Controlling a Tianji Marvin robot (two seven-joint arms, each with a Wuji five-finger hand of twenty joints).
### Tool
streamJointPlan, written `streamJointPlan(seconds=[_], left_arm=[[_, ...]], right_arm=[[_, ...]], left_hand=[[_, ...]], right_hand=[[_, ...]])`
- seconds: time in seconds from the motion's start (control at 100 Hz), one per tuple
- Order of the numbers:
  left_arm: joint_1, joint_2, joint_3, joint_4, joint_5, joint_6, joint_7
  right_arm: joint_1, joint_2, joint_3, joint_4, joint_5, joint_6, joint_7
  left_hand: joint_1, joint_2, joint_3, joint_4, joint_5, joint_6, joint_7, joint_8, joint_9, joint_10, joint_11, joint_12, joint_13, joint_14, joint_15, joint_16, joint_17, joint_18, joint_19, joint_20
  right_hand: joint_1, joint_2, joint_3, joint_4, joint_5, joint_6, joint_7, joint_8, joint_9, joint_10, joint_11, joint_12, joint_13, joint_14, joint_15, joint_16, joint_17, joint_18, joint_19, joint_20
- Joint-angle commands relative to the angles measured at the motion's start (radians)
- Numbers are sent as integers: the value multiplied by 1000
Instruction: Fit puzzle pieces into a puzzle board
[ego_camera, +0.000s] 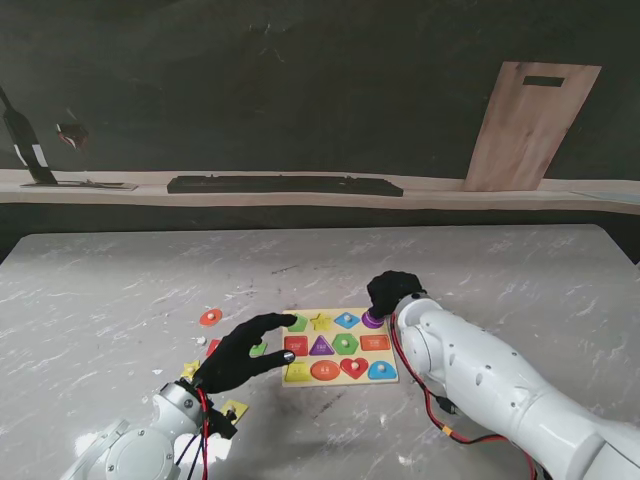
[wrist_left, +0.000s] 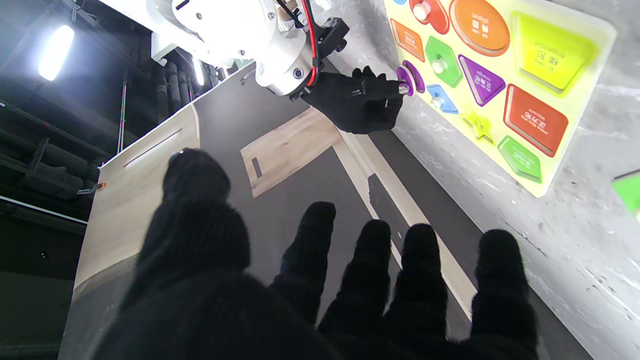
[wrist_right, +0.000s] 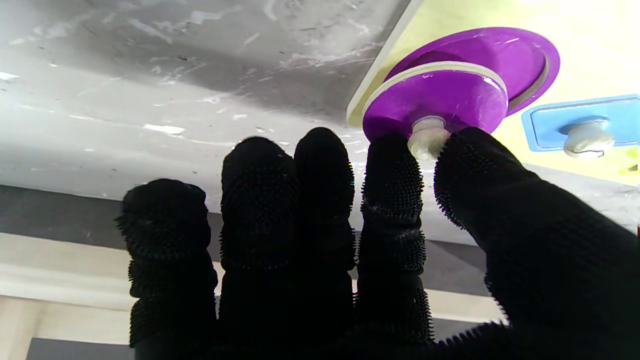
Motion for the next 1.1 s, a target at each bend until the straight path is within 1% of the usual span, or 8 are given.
streamJointPlan(seconds=[0.0, 0.54, 0.7, 0.81, 0.87, 0.9, 0.93, 1.09], left_arm=[[4, -2, -1, -5, -4, 2, -1], [2, -3, 1, -3, -7, 4, -1], [2, -3, 0, -3, -6, 3, -1], [2, -3, 1, -2, -6, 2, 0], [2, -3, 1, -2, -5, 2, 0], [2, -3, 1, -2, -5, 2, 0], [2, -3, 0, -2, -5, 1, 0], [2, -3, 1, -2, -5, 0, -1]], right_arm=[[2, -13, -10, 5, 2, -6, 2], [18, -18, -61, 25, 7, -4, 24], [19, -24, -67, 34, 13, 9, 21], [16, -22, -71, 35, 7, 15, 14], [11, -19, -71, 31, -3, 19, 11], [8, -16, -71, 28, -9, 22, 11], [5, -13, -71, 24, -15, 25, 11], [-9, 2, -64, 3, -46, 47, 12]], left_hand=[[-7, 20, -36, 35, 19, -29, -11, -23, 0, -14, -3, -10, -10, -24, -6, 6, -8, -83, -5, 17], [-5, 19, -36, 35, 20, -30, -11, -23, -2, -13, -3, -10, -11, -22, -7, 6, -9, -84, -6, 17], [-7, 21, -36, 35, 21, -30, -10, -23, -1, -14, -3, -10, -11, -24, -8, 6, -9, -84, -7, 17], [-7, 20, -36, 35, 21, -29, -10, -23, 0, -12, -3, -10, -10, -22, -7, 6, -8, -84, -6, 17], [-6, 20, -36, 35, 21, -31, -10, -22, 1, -13, -3, -10, -11, -23, -7, 6, -8, -83, -6, 17], [-6, 19, -36, 35, 21, -31, -10, -22, -1, -13, -4, -10, -11, -24, -7, 6, -8, -83, -6, 17], [-6, 20, -36, 35, 22, -29, -9, -22, 0, -13, -3, -10, -10, -23, -7, 6, -8, -83, -6, 17], [-7, 21, -36, 35, 22, -29, -10, -23, 0, -13, -3, -10, -10, -22, -7, 6, -8, -84, -6, 17]], right_hand=[[42, 6, 49, 41, 33, -24, 40, -4, 25, 55, 35, -3, 32, 1, 36, 6, 20, 41, 59, 16], [38, 1, 52, 39, 35, -28, 37, -5, 27, 54, 35, -5, 32, 8, 40, 4, 17, 46, 64, 17], [-15, 46, -33, -2, 28, -33, 29, -15, 13, 48, 24, -8, 11, 17, 30, -1, -5, 46, 57, 13], [-109, 131, -115, 28, 59, 1, -39, 33, 9, 52, 21, -6, 6, 25, 33, -4, -14, 54, 62, 11], [-154, 171, -148, 70, 77, 19, -74, 76, 5, 55, 20, -6, 2, 29, 32, -5, -20, 57, 64, 11], [-170, 181, -161, 93, 85, 26, -94, 121, 3, 57, 19, -6, -1, 31, 32, -5, -21, 57, 64, 11], [-185, 189, -174, 120, 92, 35, -131, 207, 2, 58, 19, -5, -2, 33, 33, -6, -23, 58, 64, 11], [-221, 186, -201, 116, 92, 44, -142, 226, -3, 65, 19, -5, -8, 41, 34, -6, -29, 63, 66, 12]])
